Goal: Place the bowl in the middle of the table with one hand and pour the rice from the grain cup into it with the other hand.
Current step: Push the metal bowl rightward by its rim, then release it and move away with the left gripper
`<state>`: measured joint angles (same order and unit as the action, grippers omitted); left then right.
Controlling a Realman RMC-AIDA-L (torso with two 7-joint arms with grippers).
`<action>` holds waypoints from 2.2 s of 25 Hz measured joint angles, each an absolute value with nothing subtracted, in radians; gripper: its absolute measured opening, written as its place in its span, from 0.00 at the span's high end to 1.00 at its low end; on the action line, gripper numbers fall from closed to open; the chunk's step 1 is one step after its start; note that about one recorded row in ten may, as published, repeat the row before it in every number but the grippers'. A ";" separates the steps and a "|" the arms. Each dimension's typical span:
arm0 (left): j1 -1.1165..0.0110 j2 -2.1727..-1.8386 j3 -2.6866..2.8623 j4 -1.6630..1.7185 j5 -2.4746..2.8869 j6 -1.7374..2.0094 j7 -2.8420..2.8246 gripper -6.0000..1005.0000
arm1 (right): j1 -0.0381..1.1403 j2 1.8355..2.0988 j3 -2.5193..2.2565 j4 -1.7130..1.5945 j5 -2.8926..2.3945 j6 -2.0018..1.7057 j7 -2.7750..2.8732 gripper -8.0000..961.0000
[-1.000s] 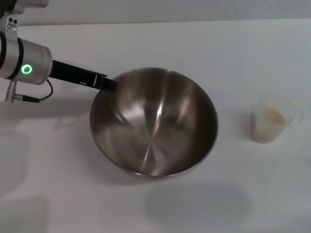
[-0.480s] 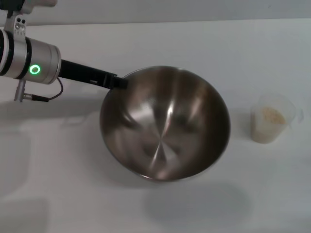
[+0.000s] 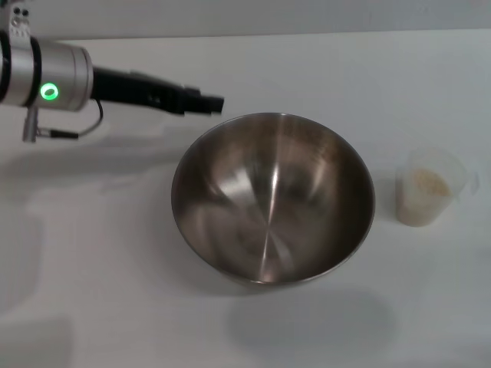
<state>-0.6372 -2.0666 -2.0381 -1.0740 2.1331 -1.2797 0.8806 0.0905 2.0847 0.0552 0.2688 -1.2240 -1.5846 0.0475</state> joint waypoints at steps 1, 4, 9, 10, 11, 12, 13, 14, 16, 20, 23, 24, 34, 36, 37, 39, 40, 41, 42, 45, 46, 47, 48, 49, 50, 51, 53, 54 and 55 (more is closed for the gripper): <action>-0.637 -2.067 -2.038 -1.074 2.133 -1.280 0.881 0.62 | 0.090 2.085 0.055 0.269 -1.224 -1.585 0.048 0.15; -0.585 -2.070 -1.990 -1.174 2.121 -1.149 0.925 0.50 | 0.090 2.085 0.055 0.268 -1.224 -1.584 0.048 0.15; -0.383 -2.071 -1.724 -1.358 2.005 -0.591 1.096 0.33 | 0.087 2.085 0.055 0.268 -1.224 -1.584 0.047 0.15; -0.318 -2.069 -1.594 -1.388 1.959 -0.314 1.168 0.30 | 0.086 2.085 0.055 0.268 -1.224 -1.583 0.048 0.15; -0.318 -2.069 -1.594 -1.388 1.959 -0.314 1.168 0.27 | 0.086 2.085 0.055 0.268 -1.224 -1.583 0.048 0.15; -0.290 -2.069 -1.515 -1.393 1.948 -0.130 1.197 0.24 | 0.086 2.085 0.055 0.268 -1.224 -1.583 0.047 0.15; -0.279 -2.068 -1.468 -1.386 1.952 -0.019 1.203 0.21 | 0.086 2.085 0.055 0.268 -1.224 -1.583 0.048 0.15; -0.270 -2.068 -1.418 -1.373 1.959 0.115 1.205 0.18 | 0.086 2.085 0.055 0.268 -1.224 -1.583 0.048 0.15; -0.261 -2.069 -1.303 -1.309 1.980 0.419 1.166 0.18 | 0.086 2.085 0.055 0.268 -1.224 -1.583 0.048 0.15; -0.266 -2.068 -1.110 -0.996 2.164 1.140 0.752 0.18 | 0.082 2.085 0.023 0.265 -1.224 -1.586 0.048 0.15; -0.262 -2.067 -1.111 -0.873 2.274 1.302 0.518 0.18 | 0.077 2.085 -0.017 0.258 -1.224 -1.593 0.048 0.15; -0.262 -2.065 -1.126 -0.797 2.330 1.364 0.379 0.18 | 0.075 2.085 -0.041 0.254 -1.224 -1.595 0.048 0.15; -0.311 -2.069 -1.193 -0.435 2.425 1.362 0.062 0.18 | 0.081 2.089 -0.271 0.269 -1.224 -1.622 -0.066 0.15; -0.311 -2.071 -1.187 -0.417 2.426 1.349 0.061 0.18 | 0.092 2.089 -0.273 0.290 -1.224 -1.613 -0.100 0.15; -0.310 -2.072 -1.185 -0.412 2.426 1.344 0.061 0.18 | 0.103 2.089 -0.275 0.298 -1.224 -1.597 -0.116 0.15; -0.306 -2.073 -1.179 -0.407 2.426 1.335 0.061 0.18 | 0.109 2.089 -0.277 0.301 -1.224 -1.586 -0.121 0.15; -0.303 -2.073 -1.172 -0.407 2.427 1.330 0.061 0.18 | 0.122 2.089 -0.281 0.302 -1.224 -1.559 -0.125 0.15; -0.303 -2.073 -1.172 -0.407 2.427 1.330 0.061 0.18 | 0.122 2.089 -0.281 0.302 -1.224 -1.559 -0.125 0.15; -0.300 -2.073 -1.164 -0.405 2.426 1.324 0.061 0.18 | 0.128 2.089 -0.284 0.303 -1.224 -1.546 -0.126 0.15; -0.298 -2.073 -1.158 -0.404 2.424 1.318 0.061 0.18 | 0.145 2.089 -0.291 0.304 -1.224 -1.513 -0.128 0.15; -0.298 -2.073 -1.158 -0.404 2.424 1.318 0.061 0.18 | 0.145 2.089 -0.291 0.304 -1.224 -1.513 -0.128 0.15; -0.297 -2.073 -1.158 -0.403 2.424 1.317 0.061 0.18 | 0.149 2.089 -0.294 0.304 -1.224 -1.506 -0.128 0.15; -0.296 -2.073 -1.158 -0.402 2.424 1.314 0.061 0.18 | 0.151 2.090 -0.297 0.304 -1.224 -1.500 -0.129 0.15; -0.295 -2.072 -1.158 -0.400 2.424 1.312 0.060 0.18 | 0.153 2.090 -0.298 0.304 -1.224 -1.494 -0.129 0.15; -0.296 -2.072 -1.157 -0.397 2.423 1.309 0.060 0.18 | 0.157 2.090 -0.298 0.304 -1.224 -1.482 -0.130 0.15; -0.297 -2.073 -1.157 -0.394 2.423 1.307 0.060 0.18 | 0.157 2.090 -0.298 0.304 -1.224 -1.482 -0.130 0.15; -0.299 -2.073 -1.157 -0.389 2.423 1.301 0.060 0.18 | 0.161 2.090 -0.299 0.304 -1.224 -1.474 -0.130 0.15; -0.299 -2.073 -1.157 -0.387 2.423 1.299 0.060 0.18 | 0.162 2.090 -0.298 0.304 -1.224 -1.471 -0.130 0.15; -0.299 -2.073 -1.157 -0.387 2.423 1.294 0.060 0.18 | 0.166 2.090 -0.296 0.303 -1.224 -1.466 -0.130 0.15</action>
